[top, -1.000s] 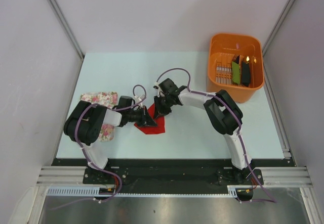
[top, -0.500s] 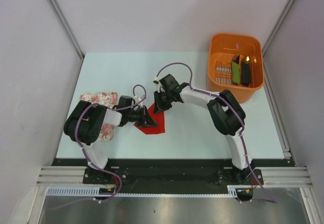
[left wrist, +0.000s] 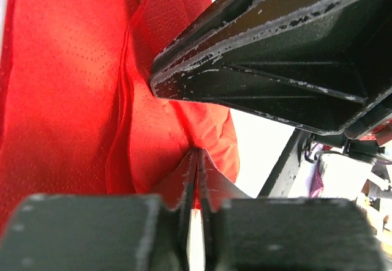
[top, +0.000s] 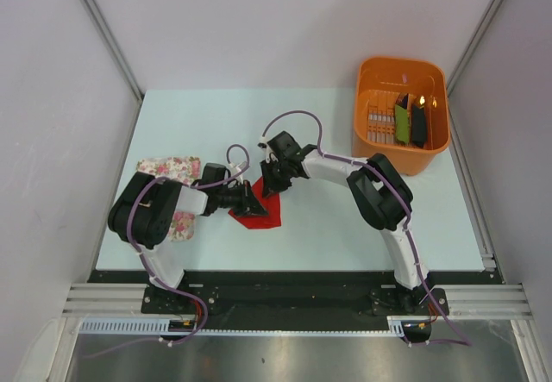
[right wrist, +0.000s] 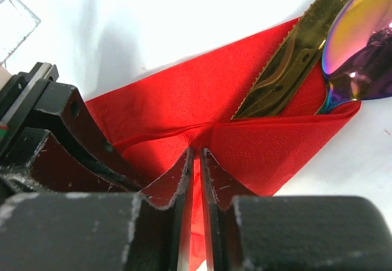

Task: Place the utensils on the paper napkin and roll it up

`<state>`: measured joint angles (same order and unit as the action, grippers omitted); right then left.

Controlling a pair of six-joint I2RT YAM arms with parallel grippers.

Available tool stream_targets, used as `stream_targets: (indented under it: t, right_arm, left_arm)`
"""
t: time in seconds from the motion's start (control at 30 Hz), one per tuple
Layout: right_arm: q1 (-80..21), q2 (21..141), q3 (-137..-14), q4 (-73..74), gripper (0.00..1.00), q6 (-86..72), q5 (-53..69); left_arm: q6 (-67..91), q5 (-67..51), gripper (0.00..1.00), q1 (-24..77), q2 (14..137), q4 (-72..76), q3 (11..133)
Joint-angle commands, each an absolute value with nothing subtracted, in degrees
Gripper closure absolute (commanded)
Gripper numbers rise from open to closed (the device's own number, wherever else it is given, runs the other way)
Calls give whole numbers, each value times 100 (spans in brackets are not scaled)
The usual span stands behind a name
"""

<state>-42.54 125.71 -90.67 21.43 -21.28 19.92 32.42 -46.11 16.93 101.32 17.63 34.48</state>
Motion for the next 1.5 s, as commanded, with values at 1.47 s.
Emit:
stream_targets:
  t: [1.47]
  right_arm:
    - [-4157,12876,-9624,2364,84,-1952,1838]
  left_arm:
    - [2830,-3858,100,1714,10178,1142,3349]
